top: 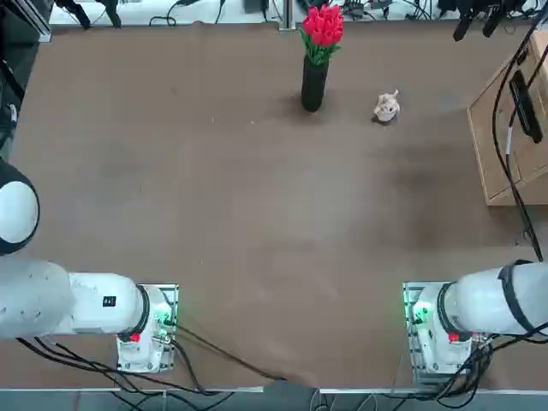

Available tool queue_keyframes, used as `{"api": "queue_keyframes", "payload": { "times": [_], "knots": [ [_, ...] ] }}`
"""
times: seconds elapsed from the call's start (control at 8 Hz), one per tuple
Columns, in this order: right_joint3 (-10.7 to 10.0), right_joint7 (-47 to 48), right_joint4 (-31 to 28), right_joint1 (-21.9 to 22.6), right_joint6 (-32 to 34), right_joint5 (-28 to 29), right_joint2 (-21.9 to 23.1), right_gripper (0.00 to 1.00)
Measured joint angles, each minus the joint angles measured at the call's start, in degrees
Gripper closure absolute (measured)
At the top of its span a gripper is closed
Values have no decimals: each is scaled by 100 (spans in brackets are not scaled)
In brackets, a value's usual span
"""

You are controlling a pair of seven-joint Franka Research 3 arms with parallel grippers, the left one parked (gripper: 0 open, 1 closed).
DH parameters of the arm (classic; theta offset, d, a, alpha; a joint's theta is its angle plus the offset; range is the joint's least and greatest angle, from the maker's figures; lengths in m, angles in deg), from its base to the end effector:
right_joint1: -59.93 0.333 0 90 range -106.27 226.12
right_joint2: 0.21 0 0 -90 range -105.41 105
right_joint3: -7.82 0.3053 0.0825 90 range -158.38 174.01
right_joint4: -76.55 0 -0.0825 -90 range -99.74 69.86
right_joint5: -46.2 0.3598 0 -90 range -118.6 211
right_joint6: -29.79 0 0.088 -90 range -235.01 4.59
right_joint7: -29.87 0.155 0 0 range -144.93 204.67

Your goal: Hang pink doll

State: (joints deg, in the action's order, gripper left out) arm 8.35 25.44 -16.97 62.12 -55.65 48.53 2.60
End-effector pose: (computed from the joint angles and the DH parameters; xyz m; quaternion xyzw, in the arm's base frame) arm 0.5007 0.0305 0.5577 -0.9968 -0.0629 0.0457 0.0208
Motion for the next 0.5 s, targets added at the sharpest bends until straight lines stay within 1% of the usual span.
{"api": "queue_keyframes", "payload": {
  "times": [0.5],
  "knots": [
    [-9,-1,3,-5,-22,0,-21,0]
  ]
}}
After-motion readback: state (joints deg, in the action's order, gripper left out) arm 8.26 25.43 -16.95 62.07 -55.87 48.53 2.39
